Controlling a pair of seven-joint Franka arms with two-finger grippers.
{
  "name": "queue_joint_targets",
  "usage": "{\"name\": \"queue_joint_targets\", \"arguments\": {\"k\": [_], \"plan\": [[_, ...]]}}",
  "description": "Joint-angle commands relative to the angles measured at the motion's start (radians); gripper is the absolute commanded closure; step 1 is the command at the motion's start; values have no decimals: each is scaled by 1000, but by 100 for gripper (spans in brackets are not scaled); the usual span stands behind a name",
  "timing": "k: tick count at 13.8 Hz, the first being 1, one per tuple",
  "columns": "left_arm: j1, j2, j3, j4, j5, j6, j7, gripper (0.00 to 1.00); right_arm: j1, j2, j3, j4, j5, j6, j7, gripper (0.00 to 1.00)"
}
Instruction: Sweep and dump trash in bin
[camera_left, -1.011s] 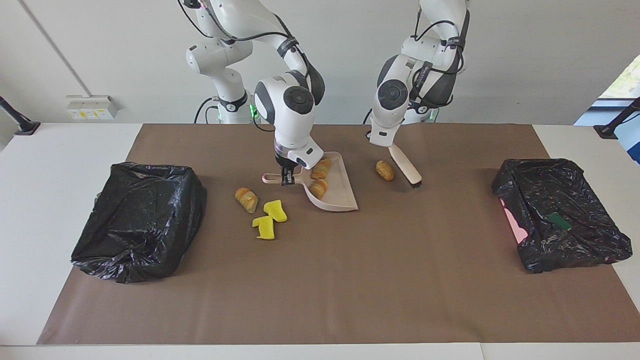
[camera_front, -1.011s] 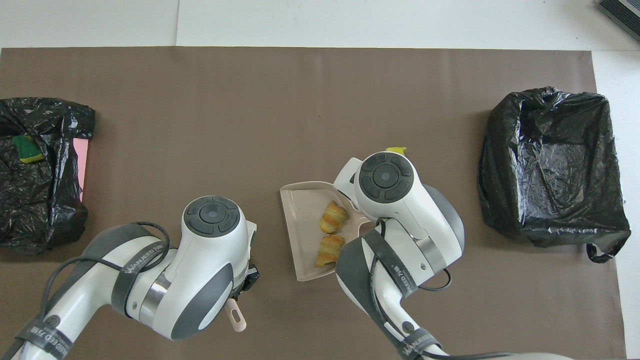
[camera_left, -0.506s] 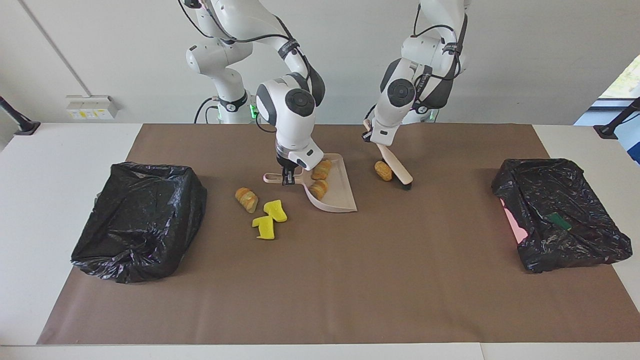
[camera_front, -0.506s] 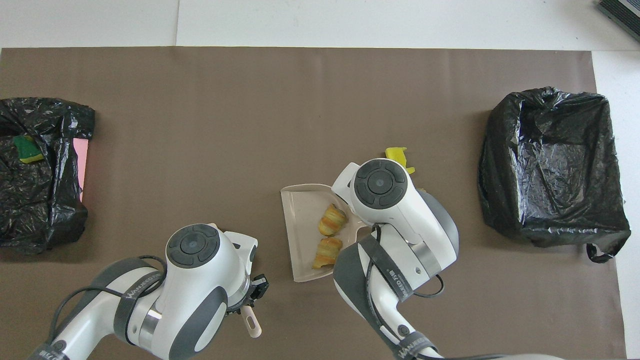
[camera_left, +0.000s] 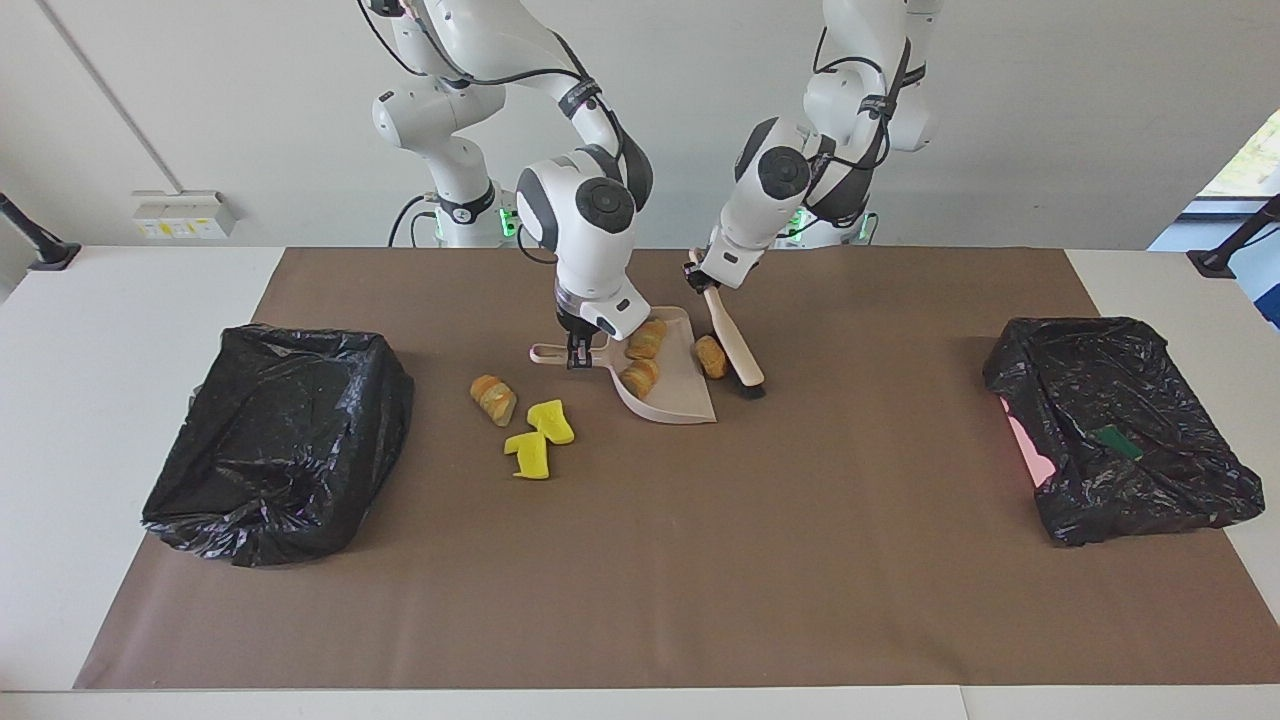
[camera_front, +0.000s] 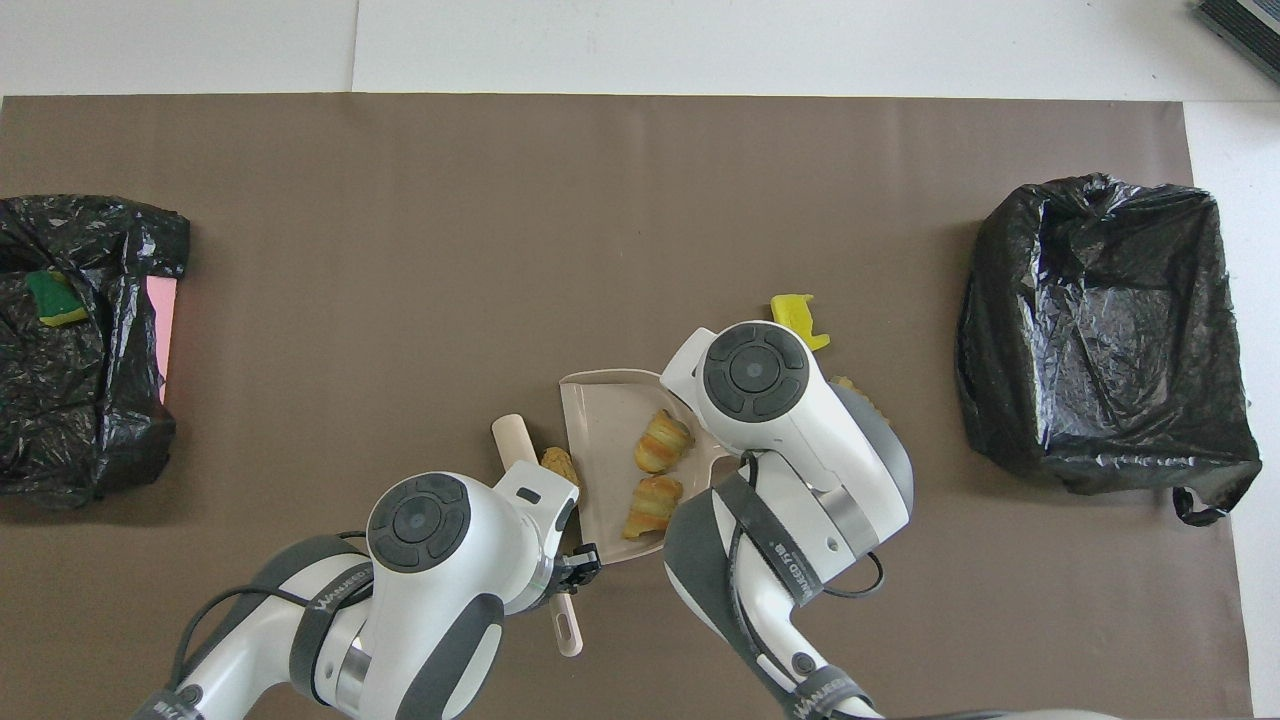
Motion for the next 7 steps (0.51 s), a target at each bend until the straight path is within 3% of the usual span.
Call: {"name": "queue_joint_targets", "arguments": {"k": [1,7], "plan": [[-58,23,12,34,-22,27,202,100,-6,-23,5,-16,-32,4,29,100],[-36,114,24,207,-13,-81,184,100,-12,-25,5,-12,-32,-1,29,100]]}}
